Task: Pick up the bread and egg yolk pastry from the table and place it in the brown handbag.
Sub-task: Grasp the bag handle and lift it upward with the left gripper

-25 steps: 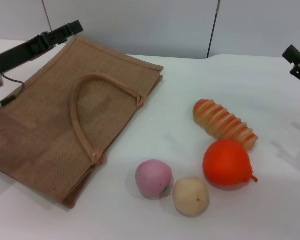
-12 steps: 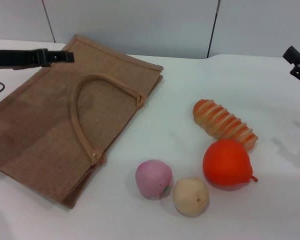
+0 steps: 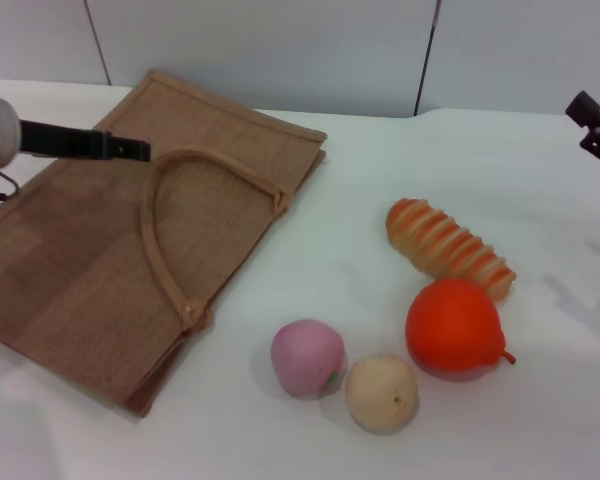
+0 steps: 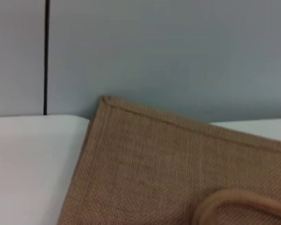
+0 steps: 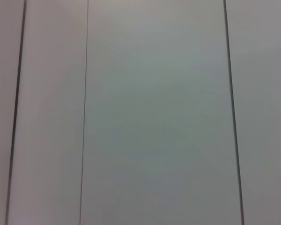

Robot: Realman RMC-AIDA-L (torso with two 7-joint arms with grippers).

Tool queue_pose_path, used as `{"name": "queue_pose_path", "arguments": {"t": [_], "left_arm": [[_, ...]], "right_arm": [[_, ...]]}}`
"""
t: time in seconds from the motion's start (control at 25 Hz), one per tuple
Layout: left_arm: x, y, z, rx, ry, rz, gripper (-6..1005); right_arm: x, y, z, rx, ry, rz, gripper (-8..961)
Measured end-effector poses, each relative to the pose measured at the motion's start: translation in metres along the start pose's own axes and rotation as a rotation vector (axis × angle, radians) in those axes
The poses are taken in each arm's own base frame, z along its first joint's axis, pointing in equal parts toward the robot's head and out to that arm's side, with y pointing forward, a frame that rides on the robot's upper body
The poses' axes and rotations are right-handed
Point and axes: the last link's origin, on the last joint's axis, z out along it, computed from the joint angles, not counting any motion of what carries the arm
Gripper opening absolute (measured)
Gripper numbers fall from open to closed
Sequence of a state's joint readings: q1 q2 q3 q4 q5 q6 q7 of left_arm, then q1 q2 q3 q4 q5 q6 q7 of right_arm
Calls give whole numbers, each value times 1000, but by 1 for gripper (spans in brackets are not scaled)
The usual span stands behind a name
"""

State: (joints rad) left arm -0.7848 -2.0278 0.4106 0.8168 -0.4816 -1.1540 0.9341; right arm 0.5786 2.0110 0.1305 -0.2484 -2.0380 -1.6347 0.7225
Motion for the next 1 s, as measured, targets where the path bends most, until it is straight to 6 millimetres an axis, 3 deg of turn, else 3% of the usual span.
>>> {"name": "queue_pose_path", "arguments": {"t": [0.36,1.0], "left_arm": [[-11,12,36,81,-59,125,832],[-9,19,53,122,-34,180,805]], "right_arm": [[0,0,1,0,-1,-1,858],[0,-1,3,2,3,1,857]]}}
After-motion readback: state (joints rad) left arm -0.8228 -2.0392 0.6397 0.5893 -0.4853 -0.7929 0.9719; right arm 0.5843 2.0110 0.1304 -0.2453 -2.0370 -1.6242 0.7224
